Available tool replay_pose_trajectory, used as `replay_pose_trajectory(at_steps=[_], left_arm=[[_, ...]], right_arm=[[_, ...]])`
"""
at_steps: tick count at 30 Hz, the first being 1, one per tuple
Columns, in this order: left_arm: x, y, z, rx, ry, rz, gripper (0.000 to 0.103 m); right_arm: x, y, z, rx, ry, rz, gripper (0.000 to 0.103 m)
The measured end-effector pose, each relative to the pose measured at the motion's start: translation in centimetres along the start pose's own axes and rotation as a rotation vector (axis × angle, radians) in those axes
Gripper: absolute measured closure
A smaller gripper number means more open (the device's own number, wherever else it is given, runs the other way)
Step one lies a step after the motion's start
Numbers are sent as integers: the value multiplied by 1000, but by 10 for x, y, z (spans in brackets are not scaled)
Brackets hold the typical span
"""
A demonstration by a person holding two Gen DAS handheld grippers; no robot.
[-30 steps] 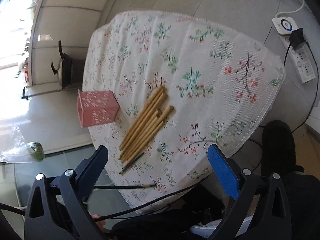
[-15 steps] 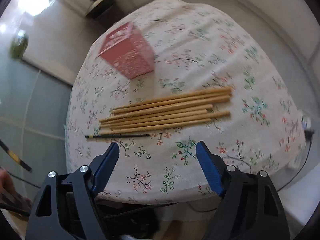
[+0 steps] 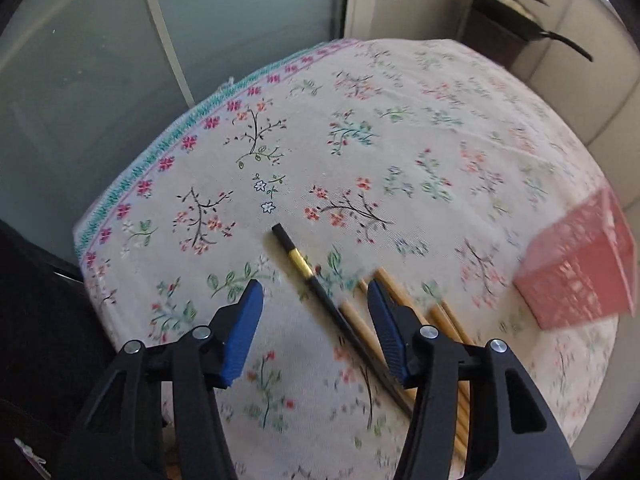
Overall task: Organize utensils
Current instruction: 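Lift the black chopstick with the left tool over the pink holder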
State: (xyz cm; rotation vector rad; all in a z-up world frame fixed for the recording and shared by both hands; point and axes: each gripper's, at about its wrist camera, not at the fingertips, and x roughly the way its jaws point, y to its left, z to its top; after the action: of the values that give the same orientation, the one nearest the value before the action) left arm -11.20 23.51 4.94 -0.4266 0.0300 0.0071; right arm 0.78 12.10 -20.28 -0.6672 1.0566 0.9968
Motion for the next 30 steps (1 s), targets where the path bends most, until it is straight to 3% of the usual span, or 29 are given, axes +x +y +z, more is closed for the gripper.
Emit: replay_pose_trajectory(at_steps=[5, 9, 10, 16, 30], left_arm=[[-2, 2, 3, 18, -30, 43, 99], [0, 1, 0, 24, -30, 49, 99], [0, 1, 0, 21, -30, 50, 99], [4, -1, 0, 9, -9, 44, 99], [42, -44, -5, -5, 114, -33, 99]], right_arm=[[21, 2, 16, -49, 54, 36, 62], [21, -3, 23, -37, 63, 0, 93], [21, -6, 24, -18, 59, 5, 96], [-5, -15, 12, 107, -20, -8, 96], [-219, -100, -81, 668, -473, -103, 96]])
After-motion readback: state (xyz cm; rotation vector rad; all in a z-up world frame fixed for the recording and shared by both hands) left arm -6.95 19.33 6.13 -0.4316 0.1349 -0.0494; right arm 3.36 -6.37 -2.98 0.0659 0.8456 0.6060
